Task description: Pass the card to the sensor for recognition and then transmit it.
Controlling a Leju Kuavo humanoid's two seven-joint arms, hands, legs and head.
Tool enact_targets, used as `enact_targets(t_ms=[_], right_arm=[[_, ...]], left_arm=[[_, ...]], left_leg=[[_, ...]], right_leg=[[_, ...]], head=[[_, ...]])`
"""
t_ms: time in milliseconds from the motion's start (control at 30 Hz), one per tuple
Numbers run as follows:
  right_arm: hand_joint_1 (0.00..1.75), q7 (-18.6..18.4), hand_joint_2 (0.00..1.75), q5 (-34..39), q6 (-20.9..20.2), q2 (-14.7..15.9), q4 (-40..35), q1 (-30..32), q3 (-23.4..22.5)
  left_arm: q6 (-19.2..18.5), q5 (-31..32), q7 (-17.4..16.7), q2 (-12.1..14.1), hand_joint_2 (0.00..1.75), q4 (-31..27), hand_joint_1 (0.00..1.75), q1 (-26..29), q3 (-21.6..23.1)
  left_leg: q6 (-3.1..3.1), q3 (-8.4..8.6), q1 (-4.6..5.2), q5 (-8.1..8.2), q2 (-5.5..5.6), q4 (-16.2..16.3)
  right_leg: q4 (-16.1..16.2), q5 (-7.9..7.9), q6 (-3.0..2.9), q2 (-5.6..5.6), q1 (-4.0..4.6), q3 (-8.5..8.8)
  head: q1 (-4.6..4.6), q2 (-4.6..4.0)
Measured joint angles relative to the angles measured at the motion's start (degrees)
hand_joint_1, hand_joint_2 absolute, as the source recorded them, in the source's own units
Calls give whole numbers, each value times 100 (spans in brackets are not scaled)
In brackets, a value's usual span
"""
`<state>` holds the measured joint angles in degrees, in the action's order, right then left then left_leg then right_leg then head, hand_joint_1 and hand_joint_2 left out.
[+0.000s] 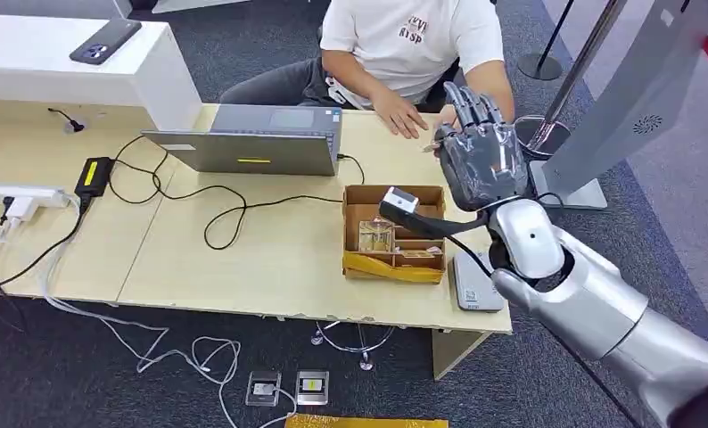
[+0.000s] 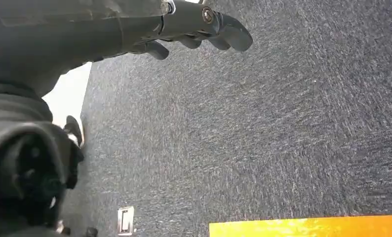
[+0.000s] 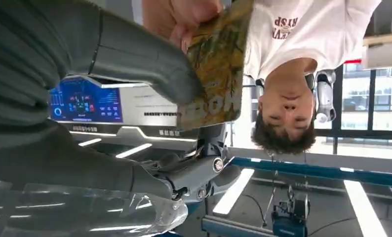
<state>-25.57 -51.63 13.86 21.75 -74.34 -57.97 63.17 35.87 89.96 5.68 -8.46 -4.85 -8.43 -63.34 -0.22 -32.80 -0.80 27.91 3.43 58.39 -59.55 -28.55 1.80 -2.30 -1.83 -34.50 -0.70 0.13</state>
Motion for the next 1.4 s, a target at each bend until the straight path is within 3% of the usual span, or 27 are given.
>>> enact_targets(t_ms=[700,867,1400], right_arm=[[175,7,175,332,63,-35,153,62,9],[175,-74,175,804,594,181,157,498,-170],[175,-81,175,807,619,385,157,723,-396]], left_arm=[[19,-2,0,2,0,2,0,3,0],[33,-20,-22,-9,0,2,0,19,-31],[35,-17,-24,-11,0,2,0,22,-50]], left_leg=[[-2,6,0,2,-11,0],[-3,7,1,7,-14,1],[-7,18,0,13,-41,1]], right_leg=[[1,0,0,-10,0,-3],[3,0,0,-10,-1,0],[2,4,-6,-40,1,0]], head=[[2,0],[0,0],[0,0]])
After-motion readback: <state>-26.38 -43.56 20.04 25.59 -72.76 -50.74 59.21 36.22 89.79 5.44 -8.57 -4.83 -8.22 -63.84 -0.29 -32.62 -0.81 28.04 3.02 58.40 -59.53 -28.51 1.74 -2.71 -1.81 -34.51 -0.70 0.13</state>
